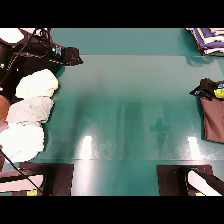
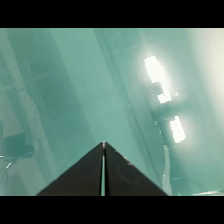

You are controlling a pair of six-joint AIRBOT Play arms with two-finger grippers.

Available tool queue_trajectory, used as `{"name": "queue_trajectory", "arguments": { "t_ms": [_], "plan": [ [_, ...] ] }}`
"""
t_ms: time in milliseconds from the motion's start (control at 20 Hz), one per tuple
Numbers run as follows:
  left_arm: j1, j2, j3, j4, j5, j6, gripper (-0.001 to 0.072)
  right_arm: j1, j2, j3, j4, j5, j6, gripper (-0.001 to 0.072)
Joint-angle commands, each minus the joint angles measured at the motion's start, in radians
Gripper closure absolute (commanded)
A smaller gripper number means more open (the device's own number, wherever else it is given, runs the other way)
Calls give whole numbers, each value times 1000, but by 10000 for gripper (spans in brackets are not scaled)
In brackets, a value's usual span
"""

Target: Fold the shirts.

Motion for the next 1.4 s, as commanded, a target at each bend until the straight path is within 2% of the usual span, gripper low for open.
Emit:
{"name": "queue_trajectory", "arguments": {
  "t_ms": [0, 650, 750, 800, 850, 900, 1050, 1100, 1350],
  "plan": [
    [0, 1, 0, 0, 0, 0, 684, 2, 1, 1, 5, -9, -1, 691],
    [0, 1, 0, -5, 2, -2, 684, 2, 1, 1, 5, -16, -1, 691],
    [1, 1, 0, 2, 42, 6, 683, 2, 1, 1, 5, -17, -1, 691],
    [1, 0, 0, 36, 76, 6, 639, 2, 1, 1, 5, -18, -1, 691],
    [1, 0, 0, 97, 102, 3, 312, 2, 1, 1, 5, -18, 0, 691],
    [1, 0, 0, 186, 138, -14, 58, 2, 1, 1, 5, -18, 0, 691],
    [30, -11, 5, 476, 254, -123, 63, 2, 1, 1, 5, -16, 0, 691],
    [61, -28, 17, 528, 270, -136, 63, 2, 1, 1, 5, -17, 0, 691],
    [253, -237, 162, 533, 257, -135, 62, 2, 1, 1, 5, -21, 0, 692]
  ]
}}
